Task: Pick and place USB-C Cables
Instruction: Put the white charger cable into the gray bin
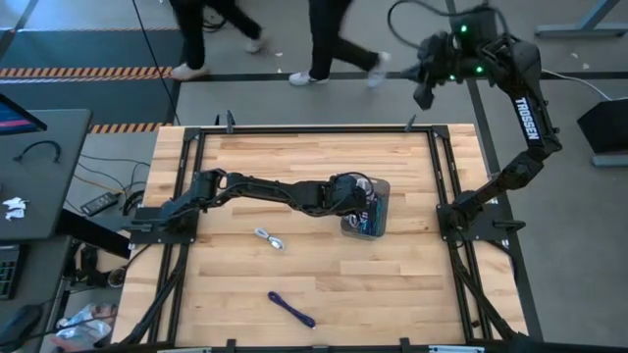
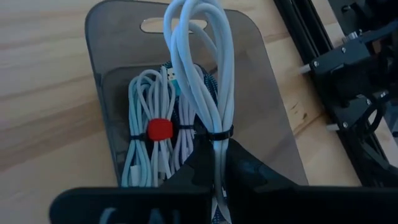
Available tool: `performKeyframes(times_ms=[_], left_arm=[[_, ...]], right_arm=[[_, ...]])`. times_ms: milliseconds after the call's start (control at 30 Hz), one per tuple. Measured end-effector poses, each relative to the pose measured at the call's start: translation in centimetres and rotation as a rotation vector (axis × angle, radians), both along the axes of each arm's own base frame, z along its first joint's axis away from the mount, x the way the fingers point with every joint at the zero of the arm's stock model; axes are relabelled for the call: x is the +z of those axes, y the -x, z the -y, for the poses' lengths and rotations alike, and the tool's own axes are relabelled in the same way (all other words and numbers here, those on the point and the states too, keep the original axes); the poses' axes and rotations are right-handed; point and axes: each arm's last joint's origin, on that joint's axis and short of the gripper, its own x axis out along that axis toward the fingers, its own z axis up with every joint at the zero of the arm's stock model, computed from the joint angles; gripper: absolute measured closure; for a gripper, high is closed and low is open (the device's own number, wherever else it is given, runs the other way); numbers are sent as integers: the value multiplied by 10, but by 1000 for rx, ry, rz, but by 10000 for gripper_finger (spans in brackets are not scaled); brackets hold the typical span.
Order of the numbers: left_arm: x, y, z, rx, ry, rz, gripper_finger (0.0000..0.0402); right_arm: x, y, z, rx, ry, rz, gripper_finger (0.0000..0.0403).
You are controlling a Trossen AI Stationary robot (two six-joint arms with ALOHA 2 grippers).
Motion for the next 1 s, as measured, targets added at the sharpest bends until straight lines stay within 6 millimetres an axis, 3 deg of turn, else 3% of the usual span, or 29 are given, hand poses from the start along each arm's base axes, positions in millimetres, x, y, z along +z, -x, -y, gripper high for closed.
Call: performKeyframes(times_ms=[167,333,433,733,1000], left_arm=[[0,0,0,-11,-4,-5,383],[-1,0,0,-25,-15,-12,383],[-1,0,0,-35,-25,-16,383],[-1,0,0,-63,-17,-21,383],[-1,0,0,-75,-7,-22,383]], right_arm=[[-17,16,-3,-212,-162,-176,402],[-35,15,-4,-204,-261,-208,402],[-57,12,-2,-189,-322,-238,402],[-171,16,-2,-268,-501,-314,403],[-257,36,-31,-357,-680,-346,403]])
